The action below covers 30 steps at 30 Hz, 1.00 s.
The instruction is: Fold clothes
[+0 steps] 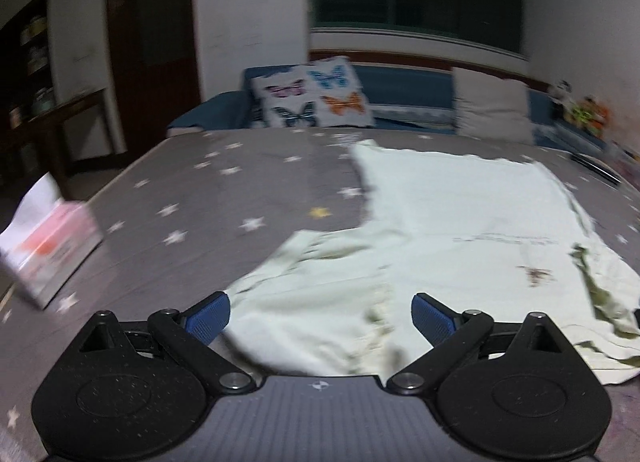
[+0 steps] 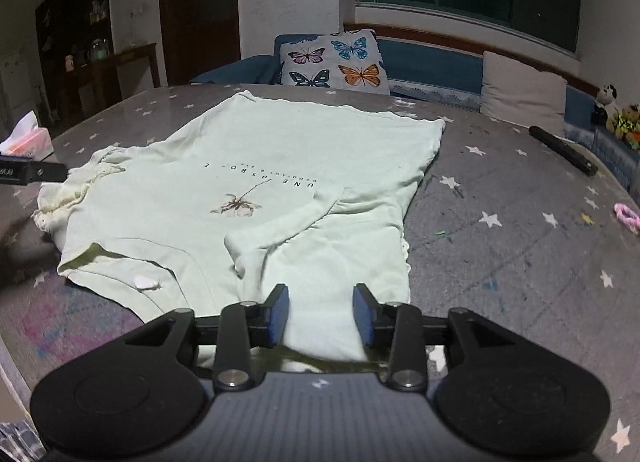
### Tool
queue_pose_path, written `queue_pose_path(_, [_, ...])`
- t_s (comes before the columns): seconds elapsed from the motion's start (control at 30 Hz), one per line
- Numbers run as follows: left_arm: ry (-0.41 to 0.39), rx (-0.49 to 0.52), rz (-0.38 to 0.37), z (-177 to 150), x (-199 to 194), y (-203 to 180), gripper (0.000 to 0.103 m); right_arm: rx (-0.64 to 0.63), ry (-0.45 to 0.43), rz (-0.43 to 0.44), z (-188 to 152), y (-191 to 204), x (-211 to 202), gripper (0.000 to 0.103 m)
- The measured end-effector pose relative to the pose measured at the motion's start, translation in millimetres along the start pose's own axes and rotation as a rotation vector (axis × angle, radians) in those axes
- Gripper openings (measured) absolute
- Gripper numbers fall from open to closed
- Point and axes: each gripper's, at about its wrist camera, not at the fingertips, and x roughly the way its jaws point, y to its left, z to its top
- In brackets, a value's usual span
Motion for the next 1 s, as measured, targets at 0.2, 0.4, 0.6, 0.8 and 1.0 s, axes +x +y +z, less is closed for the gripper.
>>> queue_pose_path(0.2, [0.061, -0.109, 0.041, -5.9, 14.3, 28.6, 0.079, -0.002, 0.007, -0.005, -1.3, 2.3, 2.8, 0.038])
queue_pose_path(0.4, [0.104, -0.163, 0.036, -7.8, 32.0, 40.3, 0.045, -0.004, 0.012, -0.007, -1.4, 2.6, 3.5, 0.039])
queue_pose_path(0.6, [0.049, -0.192, 0.016, -0.5, 29.3, 49.9, 0.006, -0.007, 0.016, -0.009, 0.2, 3.6, 4.0, 0.039])
queue_pose_path(0.8, [-0.124, -0.081, -0.095, 18.2, -11.8, 27.5, 0.004, -0.013, 0.019, -0.013, 1.8, 4.1, 3.4, 0.039])
queue_pose_path(1.0, [-0.177, 0.097, -0.283, 14.3, -39.2, -22.9, 0.004, -0.011, 0.022, -0.016, 3.0, 4.7, 4.4, 0.04])
